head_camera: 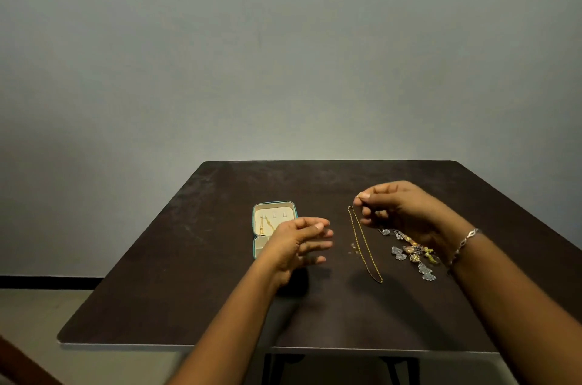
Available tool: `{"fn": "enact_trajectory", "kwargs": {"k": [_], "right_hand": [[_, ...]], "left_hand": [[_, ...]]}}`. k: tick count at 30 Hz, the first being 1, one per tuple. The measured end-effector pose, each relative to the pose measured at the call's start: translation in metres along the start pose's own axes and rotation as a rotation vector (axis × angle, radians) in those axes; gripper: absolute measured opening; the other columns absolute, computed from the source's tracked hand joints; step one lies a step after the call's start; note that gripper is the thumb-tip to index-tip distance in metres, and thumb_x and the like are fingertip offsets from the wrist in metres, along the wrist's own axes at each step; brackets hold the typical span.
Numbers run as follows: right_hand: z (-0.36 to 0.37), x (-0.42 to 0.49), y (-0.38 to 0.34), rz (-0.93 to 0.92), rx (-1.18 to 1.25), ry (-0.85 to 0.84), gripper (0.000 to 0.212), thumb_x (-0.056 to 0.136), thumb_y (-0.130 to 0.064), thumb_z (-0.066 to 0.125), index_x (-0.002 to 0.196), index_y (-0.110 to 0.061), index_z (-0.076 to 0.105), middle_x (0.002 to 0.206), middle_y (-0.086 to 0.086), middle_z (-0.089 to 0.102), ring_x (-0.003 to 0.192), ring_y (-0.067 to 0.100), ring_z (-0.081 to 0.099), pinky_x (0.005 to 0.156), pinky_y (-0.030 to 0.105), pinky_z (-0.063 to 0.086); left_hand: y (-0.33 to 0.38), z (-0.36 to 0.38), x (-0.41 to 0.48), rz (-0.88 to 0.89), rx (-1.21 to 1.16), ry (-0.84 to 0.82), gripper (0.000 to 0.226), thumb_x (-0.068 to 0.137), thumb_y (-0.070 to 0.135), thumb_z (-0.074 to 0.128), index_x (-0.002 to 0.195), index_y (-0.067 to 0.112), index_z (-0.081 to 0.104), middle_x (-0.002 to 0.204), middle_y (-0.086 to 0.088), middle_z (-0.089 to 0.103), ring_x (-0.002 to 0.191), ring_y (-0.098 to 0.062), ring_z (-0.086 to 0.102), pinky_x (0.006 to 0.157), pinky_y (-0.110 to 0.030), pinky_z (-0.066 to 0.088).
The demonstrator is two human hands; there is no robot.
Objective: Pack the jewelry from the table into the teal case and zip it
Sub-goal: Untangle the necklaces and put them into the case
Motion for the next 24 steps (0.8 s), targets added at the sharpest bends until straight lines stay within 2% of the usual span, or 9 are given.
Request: {"fn": "enact_trajectory", "kwargs": {"k": [3, 5, 7, 9, 12, 15, 19, 22, 24], "right_hand": [[-0.005, 0.013, -0.010, 0.024, -0.150, -0.008, 0.019, 0.089, -0.005, 0.051, 0.076, 0.000, 0.063, 0.056, 0.006, 0.056, 0.051, 0.014, 0.053, 0.052, 0.017, 0.049], [-0.010, 0.022, -0.013, 0.025, -0.221, 0.003, 0.018, 0.089, -0.006, 0.052, 0.076, 0.001, 0.063, 0.057, 0.006, 0.056, 0.049, 0.013, 0.051, 0.051, 0.017, 0.049], [-0.016, 0.031, -0.014, 0.019, -0.268, 0.015, 0.018, 0.089, -0.007, 0.054, 0.077, -0.001, 0.064, 0.055, 0.005, 0.057, 0.046, 0.010, 0.052, 0.053, 0.019, 0.050], [-0.018, 0.040, -0.013, 0.015, -0.301, 0.012, 0.018, 0.089, -0.009, 0.054, 0.076, -0.002, 0.065, 0.055, 0.003, 0.058, 0.046, 0.009, 0.055, 0.052, 0.019, 0.049], [-0.015, 0.054, -0.013, 0.008, -0.308, -0.023, 0.016, 0.088, -0.010, 0.055, 0.077, -0.003, 0.065, 0.056, 0.002, 0.059, 0.050, 0.011, 0.056, 0.052, 0.018, 0.048], [-0.007, 0.069, -0.015, 0.002, -0.315, -0.059, 0.014, 0.088, -0.010, 0.056, 0.079, -0.005, 0.065, 0.056, 0.001, 0.059, 0.053, 0.011, 0.057, 0.059, 0.022, 0.048], [0.007, 0.086, -0.016, -0.020, -0.299, -0.106, 0.014, 0.088, -0.006, 0.055, 0.078, -0.005, 0.064, 0.058, 0.003, 0.059, 0.049, 0.009, 0.055, 0.059, 0.022, 0.046], [0.020, 0.098, -0.018, -0.051, -0.301, -0.137, 0.017, 0.089, -0.002, 0.051, 0.079, -0.005, 0.064, 0.062, 0.005, 0.058, 0.050, 0.008, 0.053, 0.058, 0.021, 0.044], [0.027, 0.105, -0.018, -0.063, -0.314, -0.164, 0.018, 0.090, -0.001, 0.050, 0.080, -0.005, 0.064, 0.065, 0.006, 0.059, 0.052, 0.009, 0.052, 0.059, 0.021, 0.044]], "left_hand": [[0.011, -0.033, 0.013, 0.242, 0.147, 0.300, 0.012, 0.089, 0.004, 0.053, 0.085, 0.012, 0.062, 0.082, -0.005, 0.065, 0.074, -0.015, 0.059, 0.059, -0.023, 0.048], [0.013, -0.064, 0.028, 0.304, 0.258, 0.563, 0.012, 0.087, 0.003, 0.055, 0.083, 0.011, 0.062, 0.082, -0.005, 0.064, 0.080, -0.019, 0.060, 0.067, -0.030, 0.051], [0.005, -0.094, 0.045, 0.230, 0.313, 0.729, 0.008, 0.086, 0.006, 0.056, 0.085, 0.011, 0.062, 0.092, -0.011, 0.066, 0.086, -0.023, 0.061, 0.078, -0.038, 0.052], [-0.008, -0.117, 0.061, 0.109, 0.367, 0.806, 0.009, 0.085, 0.012, 0.060, 0.093, 0.008, 0.062, 0.102, -0.014, 0.066, 0.091, -0.027, 0.060, 0.084, -0.040, 0.051], [-0.022, -0.136, 0.081, 0.002, 0.439, 0.790, 0.035, 0.084, 0.022, 0.064, 0.113, 0.005, 0.056, 0.117, -0.015, 0.060, 0.104, -0.031, 0.057, 0.091, -0.044, 0.048], [-0.022, -0.139, 0.096, -0.013, 0.520, 0.757, 0.047, 0.081, 0.025, 0.068, 0.121, 0.005, 0.052, 0.123, -0.015, 0.056, 0.108, -0.031, 0.056, 0.093, -0.044, 0.047], [-0.025, -0.134, 0.106, -0.086, 0.590, 0.712, 0.048, 0.076, 0.007, 0.067, 0.122, 0.006, 0.052, 0.119, -0.015, 0.059, 0.103, -0.032, 0.059, 0.090, -0.043, 0.049], [-0.028, -0.128, 0.106, 0.021, 0.483, 0.705, 0.043, 0.074, -0.007, 0.055, 0.115, 0.005, 0.058, 0.104, -0.011, 0.065, 0.095, -0.027, 0.061, 0.085, -0.042, 0.052], [-0.029, -0.120, 0.100, 0.139, 0.400, 0.636, 0.039, 0.078, -0.010, 0.050, 0.113, 0.003, 0.059, 0.100, -0.008, 0.065, 0.089, -0.022, 0.060, 0.073, -0.037, 0.054]]}}
Point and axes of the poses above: each hand's wrist, its own x-axis towards the middle knuckle, its own z-axis out of the palm, y = z × x, the point moved 2 cm from there along x, towards the middle knuckle
